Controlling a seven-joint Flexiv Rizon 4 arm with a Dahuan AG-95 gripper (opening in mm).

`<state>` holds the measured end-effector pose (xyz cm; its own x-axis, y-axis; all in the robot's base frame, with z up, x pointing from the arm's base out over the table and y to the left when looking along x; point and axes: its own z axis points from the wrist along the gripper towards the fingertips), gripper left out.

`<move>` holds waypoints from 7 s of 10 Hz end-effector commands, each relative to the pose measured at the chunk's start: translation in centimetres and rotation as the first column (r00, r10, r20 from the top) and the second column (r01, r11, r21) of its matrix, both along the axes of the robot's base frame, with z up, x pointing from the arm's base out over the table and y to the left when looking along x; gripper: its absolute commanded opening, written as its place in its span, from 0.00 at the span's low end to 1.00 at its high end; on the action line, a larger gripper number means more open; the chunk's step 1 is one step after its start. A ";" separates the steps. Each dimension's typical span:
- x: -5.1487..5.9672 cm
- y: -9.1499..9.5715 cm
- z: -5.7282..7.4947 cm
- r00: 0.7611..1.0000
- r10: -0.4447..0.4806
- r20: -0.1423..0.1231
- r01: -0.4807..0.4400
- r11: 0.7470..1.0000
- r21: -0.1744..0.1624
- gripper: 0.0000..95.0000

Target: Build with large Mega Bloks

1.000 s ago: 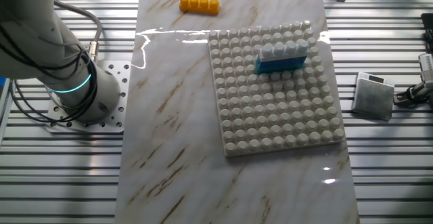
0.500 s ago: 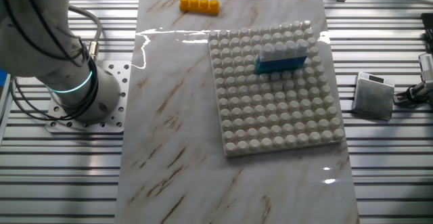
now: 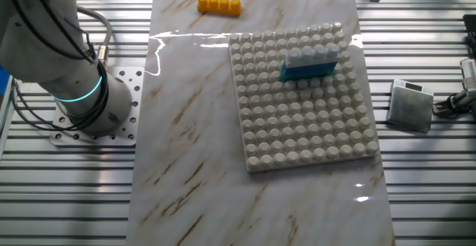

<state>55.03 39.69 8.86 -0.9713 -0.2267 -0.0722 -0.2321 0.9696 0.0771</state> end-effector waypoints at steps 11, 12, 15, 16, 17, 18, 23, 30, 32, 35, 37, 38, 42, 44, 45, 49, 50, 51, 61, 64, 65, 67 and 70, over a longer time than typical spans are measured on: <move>2.1 1.8 -1.9 0.998 -0.066 -0.006 0.067 0.998 0.010 0.40; 2.5 1.7 -2.2 0.998 -0.067 -0.004 0.067 0.998 0.011 0.40; 4.5 1.9 -2.9 0.996 -0.085 -0.004 0.085 0.996 0.014 0.40; 5.0 2.2 -3.1 0.996 -0.094 -0.005 0.094 0.995 0.014 0.40; 5.2 2.4 -3.3 0.995 -0.098 -0.005 0.098 0.995 0.013 0.40; 5.7 2.8 -3.9 0.994 -0.112 -0.003 0.112 0.994 0.013 0.40; 6.5 2.7 -5.3 0.994 -0.112 0.004 0.112 0.994 0.011 0.40; 7.0 2.5 -6.3 0.993 -0.114 0.016 0.113 0.993 0.010 0.40; 7.1 2.4 -6.6 0.992 -0.121 0.022 0.120 0.993 0.010 0.40; 7.2 2.4 -7.0 0.992 -0.120 0.024 0.120 0.993 0.008 0.40; 7.3 2.3 -7.3 0.991 -0.129 0.024 0.128 0.992 0.007 0.00; 7.3 2.3 -7.3 0.992 -0.125 0.023 0.125 0.992 0.008 0.00; 7.2 2.2 -6.7 0.995 -0.101 0.015 0.101 0.995 0.005 0.00; 6.9 1.8 -5.8 0.996 -0.083 0.016 0.083 0.997 0.005 0.00; 6.4 1.3 -4.7 0.998 -0.067 0.013 0.067 0.998 0.004 0.00; 3.5 -3.0 -0.5 1.000 0.017 -0.004 -0.017 1.000 0.007 0.00; 2.8 -3.7 0.3 0.999 0.034 -0.008 -0.034 0.999 0.006 0.00; 1.8 -4.5 1.0 0.999 0.052 -0.013 -0.052 0.999 0.004 0.00; 0.9 -5.0 1.4 1.000 0.013 -0.026 -0.014 0.999 -0.037 0.00; 0.9 -5.0 1.4 1.000 -0.007 -0.030 0.006 0.999 -0.037 0.00; 0.9 -5.0 1.4 1.000 -0.007 -0.030 0.006 0.999 -0.037 0.00; 0.7 -7.8 2.2 1.000 0.003 -0.027 -0.004 1.000 -0.029 0.00; 0.5 -14.0 3.6 1.000 0.018 -0.025 -0.018 0.999 -0.031 0.00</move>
